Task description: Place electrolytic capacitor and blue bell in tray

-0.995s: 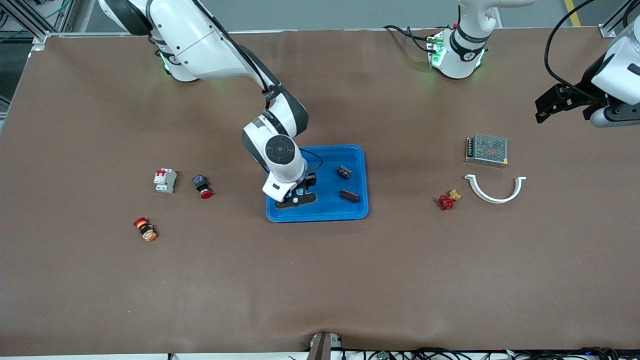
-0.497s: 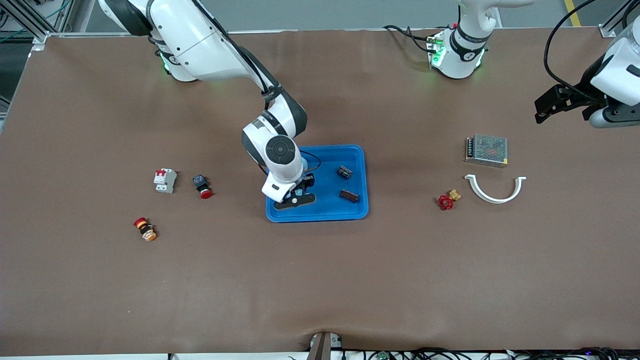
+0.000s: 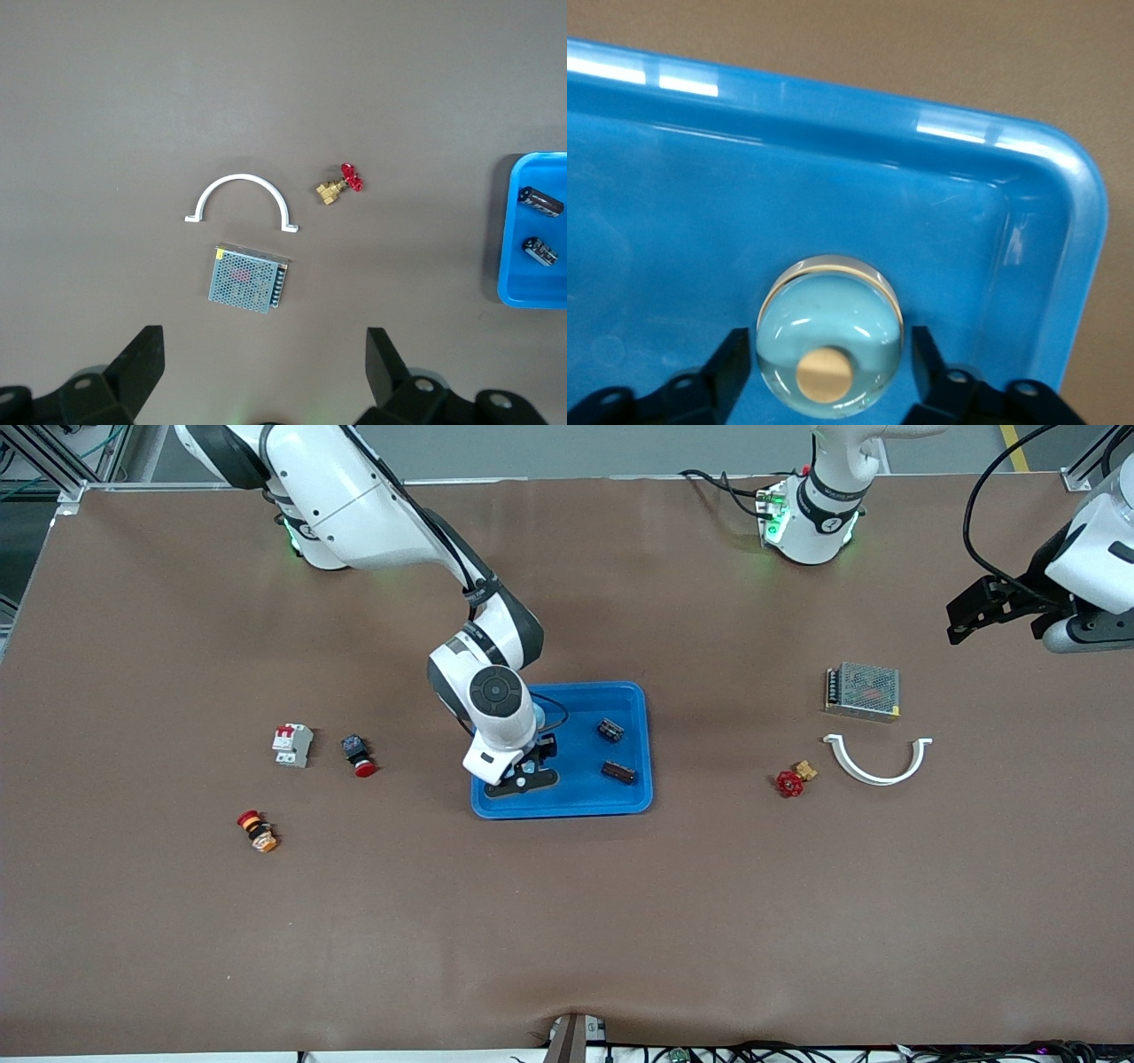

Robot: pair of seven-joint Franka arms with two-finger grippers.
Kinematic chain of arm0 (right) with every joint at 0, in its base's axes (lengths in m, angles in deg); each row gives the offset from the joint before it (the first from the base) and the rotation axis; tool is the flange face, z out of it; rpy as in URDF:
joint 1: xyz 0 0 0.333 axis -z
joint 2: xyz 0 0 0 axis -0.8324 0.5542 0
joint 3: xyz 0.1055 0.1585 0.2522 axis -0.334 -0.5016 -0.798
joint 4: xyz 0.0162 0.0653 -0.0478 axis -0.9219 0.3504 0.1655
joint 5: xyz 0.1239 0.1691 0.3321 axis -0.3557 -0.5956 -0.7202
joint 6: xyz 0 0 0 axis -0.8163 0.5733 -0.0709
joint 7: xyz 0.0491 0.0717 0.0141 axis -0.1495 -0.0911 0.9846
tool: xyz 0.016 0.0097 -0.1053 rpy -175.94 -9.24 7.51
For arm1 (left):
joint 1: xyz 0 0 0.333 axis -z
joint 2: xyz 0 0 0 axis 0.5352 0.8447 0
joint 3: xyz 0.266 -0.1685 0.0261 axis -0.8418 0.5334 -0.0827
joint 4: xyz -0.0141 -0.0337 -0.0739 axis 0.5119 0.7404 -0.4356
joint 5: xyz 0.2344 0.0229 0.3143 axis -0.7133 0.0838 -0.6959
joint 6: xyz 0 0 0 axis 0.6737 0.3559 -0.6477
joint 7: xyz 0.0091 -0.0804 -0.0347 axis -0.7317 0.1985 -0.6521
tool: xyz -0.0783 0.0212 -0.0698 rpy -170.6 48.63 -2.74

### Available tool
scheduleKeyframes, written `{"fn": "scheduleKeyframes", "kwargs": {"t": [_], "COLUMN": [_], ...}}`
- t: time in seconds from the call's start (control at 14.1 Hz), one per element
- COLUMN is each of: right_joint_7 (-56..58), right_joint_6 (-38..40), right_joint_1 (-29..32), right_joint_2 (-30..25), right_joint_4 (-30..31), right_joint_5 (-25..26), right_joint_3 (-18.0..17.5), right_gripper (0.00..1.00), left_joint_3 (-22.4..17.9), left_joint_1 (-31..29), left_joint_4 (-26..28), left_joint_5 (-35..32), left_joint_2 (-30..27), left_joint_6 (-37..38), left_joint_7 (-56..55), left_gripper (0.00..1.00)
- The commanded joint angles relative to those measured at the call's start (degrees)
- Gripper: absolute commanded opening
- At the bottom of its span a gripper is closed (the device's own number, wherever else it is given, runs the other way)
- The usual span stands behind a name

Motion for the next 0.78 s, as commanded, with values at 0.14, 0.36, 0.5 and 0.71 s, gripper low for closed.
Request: {"fn": "scheduleKeyframes", "kwargs": {"t": [0.14, 0.36, 0.5, 0.71], "right_joint_7": [-1.33, -1.85, -2.56, -1.42], "right_joint_6": [4.88, 14.28, 21.31, 31.86], "right_joint_1": [0.19, 0.10, 0.10, 0.36], "right_joint_2": [-4.83, -12.82, -19.06, -28.55], "right_joint_4": [-0.56, -0.38, -0.12, -0.03], "right_joint_5": [0.52, 0.17, 0.08, 0.08], "right_joint_3": [0.07, -0.11, -0.11, -0.20], "right_gripper": [1.00, 1.00, 1.00, 1.00], "left_joint_3": [-0.07, -0.07, 0.20, 0.28], "left_joint_1": [-0.12, -0.03, -0.12, -0.21], "left_joint_4": [-1.35, -1.09, -0.65, -0.56], "left_joint_5": [0.95, 0.95, 0.95, 1.04], "left_joint_2": [0.06, 0.06, 0.06, -0.21], "left_joint_6": [0.98, 1.33, 1.51, 1.42], "left_joint_7": [1.33, 1.24, 1.24, 1.15], "left_gripper": [1.00, 1.00, 1.00, 1.00]}}
